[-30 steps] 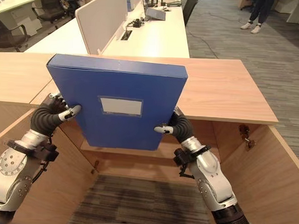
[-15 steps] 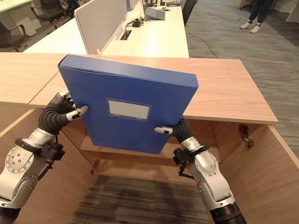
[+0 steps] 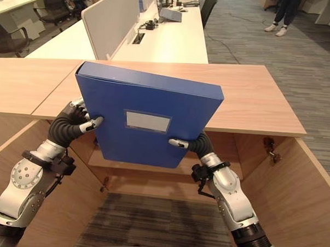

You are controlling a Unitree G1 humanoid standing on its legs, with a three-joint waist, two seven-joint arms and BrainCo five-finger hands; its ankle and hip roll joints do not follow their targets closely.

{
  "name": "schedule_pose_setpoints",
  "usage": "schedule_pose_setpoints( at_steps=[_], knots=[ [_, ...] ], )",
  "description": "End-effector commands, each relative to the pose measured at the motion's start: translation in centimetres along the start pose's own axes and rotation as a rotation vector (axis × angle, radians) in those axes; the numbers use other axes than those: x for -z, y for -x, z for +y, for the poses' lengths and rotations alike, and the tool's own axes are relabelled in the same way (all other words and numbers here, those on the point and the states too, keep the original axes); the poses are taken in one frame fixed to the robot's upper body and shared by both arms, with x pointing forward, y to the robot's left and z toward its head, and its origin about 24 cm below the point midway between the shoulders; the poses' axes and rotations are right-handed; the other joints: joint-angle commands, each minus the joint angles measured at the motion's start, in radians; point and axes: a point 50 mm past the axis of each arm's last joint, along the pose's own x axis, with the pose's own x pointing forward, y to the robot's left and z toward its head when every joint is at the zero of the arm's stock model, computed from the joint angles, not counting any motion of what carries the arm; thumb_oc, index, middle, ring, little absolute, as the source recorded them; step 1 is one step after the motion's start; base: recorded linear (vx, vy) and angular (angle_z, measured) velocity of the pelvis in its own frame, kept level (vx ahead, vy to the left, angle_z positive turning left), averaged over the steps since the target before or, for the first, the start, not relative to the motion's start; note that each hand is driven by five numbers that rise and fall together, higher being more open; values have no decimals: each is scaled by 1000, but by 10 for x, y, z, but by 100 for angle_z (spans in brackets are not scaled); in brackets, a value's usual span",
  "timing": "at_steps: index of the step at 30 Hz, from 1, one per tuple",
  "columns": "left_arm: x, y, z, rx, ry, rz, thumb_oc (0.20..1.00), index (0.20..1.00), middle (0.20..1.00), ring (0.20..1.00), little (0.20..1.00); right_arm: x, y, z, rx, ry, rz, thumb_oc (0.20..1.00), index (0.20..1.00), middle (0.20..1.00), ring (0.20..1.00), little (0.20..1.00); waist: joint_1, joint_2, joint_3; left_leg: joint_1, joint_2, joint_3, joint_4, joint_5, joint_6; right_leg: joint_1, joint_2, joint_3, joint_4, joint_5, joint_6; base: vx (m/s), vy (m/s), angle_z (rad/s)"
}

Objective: Put the empty folder in the office cabinet

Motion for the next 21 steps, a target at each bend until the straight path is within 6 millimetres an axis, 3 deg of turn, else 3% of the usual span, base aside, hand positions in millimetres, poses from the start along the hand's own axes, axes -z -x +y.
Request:
schedule_pose_setpoints(
  at_steps=[1,13,21],
  knots=[
    [-34,-28,-7,54,16,-233,200,200,200,200,200,-19,-24,21,-98,14,-108,200,200,200,200,200,-7,-30,-7,38,55,-2,3,-76,-36,25,-39,45,20,-44,42,0,0,0],
    [-28,-23,-2,23,21,-210,200,200,200,200,200,-22,-22,17,-86,2,-124,200,200,200,200,200,-7,-31,-9,33,55,-2,3,-73,-40,21,-38,51,17,-40,42,0,0,0],
    [-13,-11,3,-26,37,-141,200,200,200,200,200,-31,-16,17,-117,-18,-166,200,200,200,200,200,-6,-32,-9,23,54,-3,3,-68,-41,6,-42,65,7,-28,42,0,0,0]
  ],
)
